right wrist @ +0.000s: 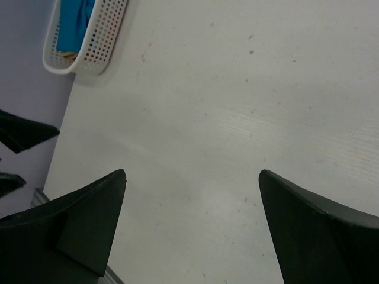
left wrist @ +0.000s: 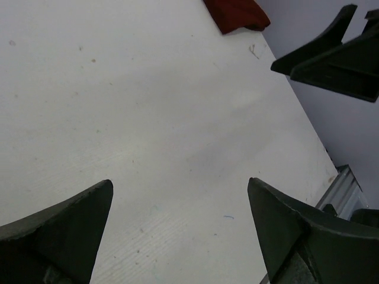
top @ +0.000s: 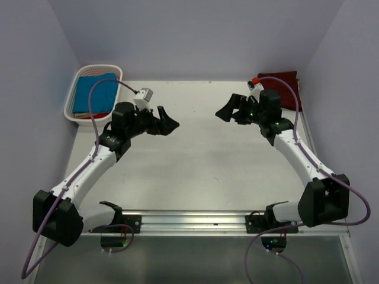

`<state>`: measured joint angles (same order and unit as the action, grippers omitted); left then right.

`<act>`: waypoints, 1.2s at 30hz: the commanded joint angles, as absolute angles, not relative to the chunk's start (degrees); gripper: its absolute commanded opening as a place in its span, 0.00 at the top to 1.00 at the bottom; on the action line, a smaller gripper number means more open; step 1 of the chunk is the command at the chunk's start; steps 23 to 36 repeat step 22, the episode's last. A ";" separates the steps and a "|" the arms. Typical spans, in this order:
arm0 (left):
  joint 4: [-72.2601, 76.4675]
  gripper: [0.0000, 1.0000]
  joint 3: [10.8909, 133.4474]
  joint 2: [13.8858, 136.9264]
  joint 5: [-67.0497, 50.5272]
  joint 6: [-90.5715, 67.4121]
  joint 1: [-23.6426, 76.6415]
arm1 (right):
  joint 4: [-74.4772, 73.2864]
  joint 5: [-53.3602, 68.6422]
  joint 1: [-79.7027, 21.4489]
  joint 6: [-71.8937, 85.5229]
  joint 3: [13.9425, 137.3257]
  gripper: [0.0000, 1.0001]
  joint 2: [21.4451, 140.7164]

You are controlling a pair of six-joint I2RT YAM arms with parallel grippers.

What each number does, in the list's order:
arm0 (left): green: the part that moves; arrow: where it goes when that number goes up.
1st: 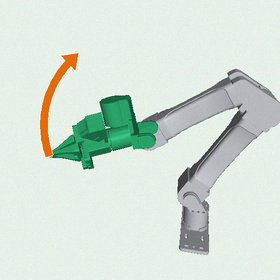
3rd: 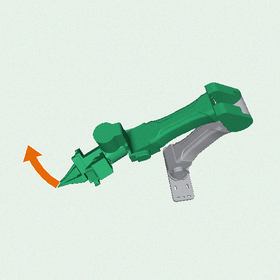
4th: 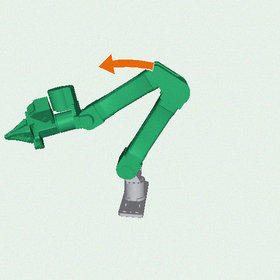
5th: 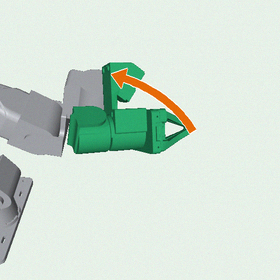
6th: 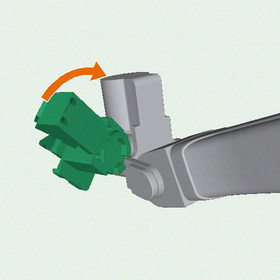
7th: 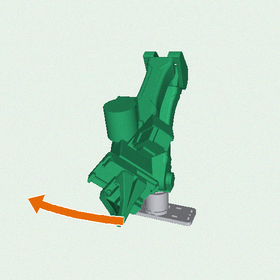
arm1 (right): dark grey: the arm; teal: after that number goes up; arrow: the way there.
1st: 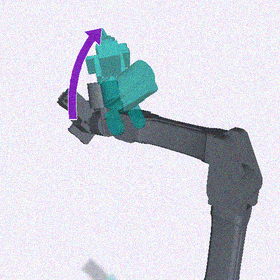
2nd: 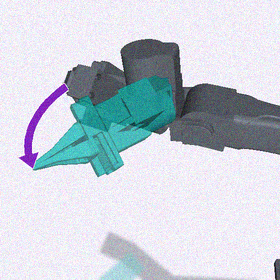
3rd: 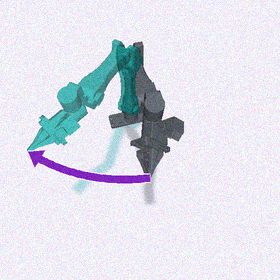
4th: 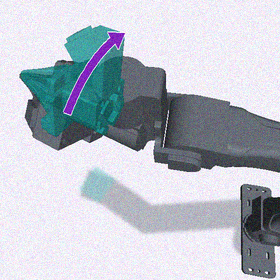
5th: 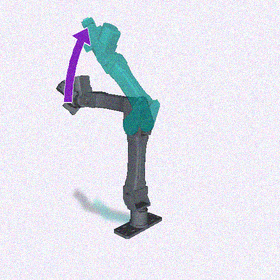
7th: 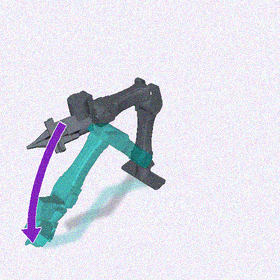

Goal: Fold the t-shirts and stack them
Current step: Put the neatly folded tshirt into the corner of the board with the right arm

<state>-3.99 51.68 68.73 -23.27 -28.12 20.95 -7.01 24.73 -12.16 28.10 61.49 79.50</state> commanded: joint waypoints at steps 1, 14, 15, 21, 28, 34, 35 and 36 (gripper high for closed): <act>-3.16 0.00 55.89 67.41 -18.89 -24.96 17.77 | -15.81 24.43 -13.44 22.60 61.61 0.01 75.94; -10.99 0.00 61.27 67.24 -23.99 -22.41 9.67 | -27.08 17.13 -28.56 19.24 66.80 0.01 73.04; -11.07 0.00 60.74 65.58 -24.26 -22.50 9.67 | -26.37 17.31 -29.70 19.60 66.36 0.01 72.52; -13.18 0.00 59.24 60.74 -23.64 -21.27 9.67 | -23.81 18.30 -32.51 21.71 67.93 0.01 71.98; -13.27 0.00 59.24 60.47 -23.38 -21.27 9.67 | -24.78 17.15 -32.95 22.23 68.46 0.01 71.90; -13.27 0.00 59.24 60.47 -23.38 -21.27 9.67 | -24.78 17.15 -32.95 22.23 68.46 0.01 71.90; -13.27 0.00 59.24 60.47 -23.38 -21.27 9.67 | -24.78 17.15 -32.95 22.23 68.46 0.01 71.90; -13.27 0.00 59.24 60.47 -23.38 -21.27 9.67 | -24.78 17.15 -32.95 22.23 68.46 0.01 71.90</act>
